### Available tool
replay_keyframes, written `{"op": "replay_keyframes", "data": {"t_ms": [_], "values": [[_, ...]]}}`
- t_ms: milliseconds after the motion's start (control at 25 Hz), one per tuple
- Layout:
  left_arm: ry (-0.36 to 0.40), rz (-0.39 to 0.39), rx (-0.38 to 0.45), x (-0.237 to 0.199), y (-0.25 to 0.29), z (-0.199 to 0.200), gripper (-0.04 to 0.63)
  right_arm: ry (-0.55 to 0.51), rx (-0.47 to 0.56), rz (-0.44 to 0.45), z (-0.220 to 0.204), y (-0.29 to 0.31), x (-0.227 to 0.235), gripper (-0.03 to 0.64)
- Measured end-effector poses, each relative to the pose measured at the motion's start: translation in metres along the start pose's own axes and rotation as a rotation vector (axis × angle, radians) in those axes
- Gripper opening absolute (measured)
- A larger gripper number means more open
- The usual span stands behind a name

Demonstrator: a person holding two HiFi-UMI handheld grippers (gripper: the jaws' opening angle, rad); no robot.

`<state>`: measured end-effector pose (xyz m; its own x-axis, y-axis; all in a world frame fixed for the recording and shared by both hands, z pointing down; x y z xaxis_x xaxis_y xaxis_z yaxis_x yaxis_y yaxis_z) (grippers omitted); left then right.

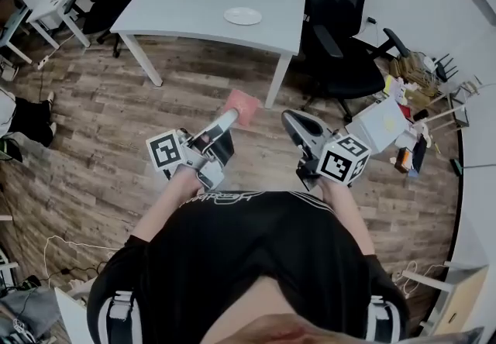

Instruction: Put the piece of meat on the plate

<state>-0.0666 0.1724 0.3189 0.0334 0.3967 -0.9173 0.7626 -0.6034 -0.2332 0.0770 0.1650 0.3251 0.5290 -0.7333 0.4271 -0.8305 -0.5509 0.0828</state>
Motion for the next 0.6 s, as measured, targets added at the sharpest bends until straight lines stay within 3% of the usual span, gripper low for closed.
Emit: {"op": "replay_keyframes", "data": {"t_ms": [320, 600], "values": [[0.002, -0.015, -0.017, -0.027, 0.013, 0.086, 0.084, -0.01, 0.024, -0.006, 0.026, 0.081, 0.028, 0.018], [-0.001, 0.026, -0.049, -0.048, 0.015, 0.1, 0.084, 0.012, 0.042, -0.025, 0.022, 0.099, 0.046, 0.018]]}}
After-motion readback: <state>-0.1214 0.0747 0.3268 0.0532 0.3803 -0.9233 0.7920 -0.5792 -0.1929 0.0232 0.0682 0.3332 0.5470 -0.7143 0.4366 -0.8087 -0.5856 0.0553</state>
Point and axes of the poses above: the fingertips, and each gripper's own axes: y forward along the fingers, x to its right, z out of its top, the point moved 2 cm from there along -y, backward along the fingers, and after that the axes turned 3 degrees about z, right-handed, at the moved point
